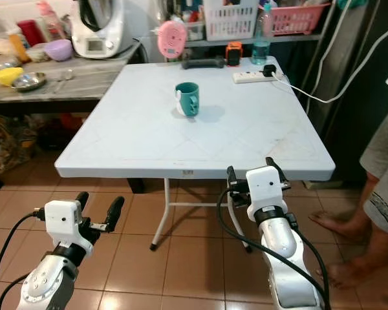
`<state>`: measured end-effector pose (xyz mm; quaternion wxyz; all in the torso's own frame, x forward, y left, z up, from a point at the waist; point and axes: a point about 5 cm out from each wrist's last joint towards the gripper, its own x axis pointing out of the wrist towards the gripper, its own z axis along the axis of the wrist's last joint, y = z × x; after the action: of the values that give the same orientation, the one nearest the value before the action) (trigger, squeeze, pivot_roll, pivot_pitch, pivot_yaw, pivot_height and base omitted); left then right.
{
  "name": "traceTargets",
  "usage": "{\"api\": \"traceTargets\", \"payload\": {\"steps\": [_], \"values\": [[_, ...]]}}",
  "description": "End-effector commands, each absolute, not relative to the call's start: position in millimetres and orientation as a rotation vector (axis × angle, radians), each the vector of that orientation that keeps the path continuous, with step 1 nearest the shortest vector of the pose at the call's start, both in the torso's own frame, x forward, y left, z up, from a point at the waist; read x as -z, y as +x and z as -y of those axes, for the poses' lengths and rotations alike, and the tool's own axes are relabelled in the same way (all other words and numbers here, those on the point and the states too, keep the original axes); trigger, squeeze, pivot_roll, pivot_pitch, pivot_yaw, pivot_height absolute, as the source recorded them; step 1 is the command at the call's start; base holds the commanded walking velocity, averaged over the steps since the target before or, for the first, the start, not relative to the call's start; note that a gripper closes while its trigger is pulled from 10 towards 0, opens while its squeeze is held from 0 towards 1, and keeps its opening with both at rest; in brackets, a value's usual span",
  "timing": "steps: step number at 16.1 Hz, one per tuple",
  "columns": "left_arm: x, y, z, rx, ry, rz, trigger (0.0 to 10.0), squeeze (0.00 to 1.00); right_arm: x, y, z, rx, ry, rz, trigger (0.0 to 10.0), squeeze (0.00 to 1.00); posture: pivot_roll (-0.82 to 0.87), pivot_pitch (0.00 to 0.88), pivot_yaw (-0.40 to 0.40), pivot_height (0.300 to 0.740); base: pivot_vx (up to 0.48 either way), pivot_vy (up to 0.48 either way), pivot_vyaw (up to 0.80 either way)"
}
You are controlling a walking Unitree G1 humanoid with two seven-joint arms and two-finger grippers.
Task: Setting the table
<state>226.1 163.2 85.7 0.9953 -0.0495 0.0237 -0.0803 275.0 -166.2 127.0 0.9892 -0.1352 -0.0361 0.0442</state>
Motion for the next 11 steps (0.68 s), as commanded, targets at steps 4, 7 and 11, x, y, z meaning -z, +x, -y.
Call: {"api": "traceTargets", "payload": {"steps": [4, 7, 11], "values": [[-91.5, 225.5, -166.5, 0.177, -0.105, -0.033, 10.0, 0.00, -127.3, 277.7, 161.6, -0.096, -0.268, 0.079, 10.0, 0.00, -0.13, 0.012, 0.082, 0.740, 0.000, 0.000, 0.00], [-91.4, 225.4, -166.8, 0.183, -0.108, -0.033, 10.0, 0.00, -127.1, 277.8, 161.5, -0.097, -0.269, 0.080, 10.0, 0.00, -0.13, 0.014, 0.083, 0.740, 0.080, 0.000, 0.00], [-91.0, 225.7, -166.2, 0.191, -0.111, -0.035, 10.0, 0.00, -127.3, 278.2, 161.0, -0.097, -0.269, 0.082, 10.0, 0.00, -0.13, 0.013, 0.084, 0.740, 0.268, 0.000, 0.00]]}}
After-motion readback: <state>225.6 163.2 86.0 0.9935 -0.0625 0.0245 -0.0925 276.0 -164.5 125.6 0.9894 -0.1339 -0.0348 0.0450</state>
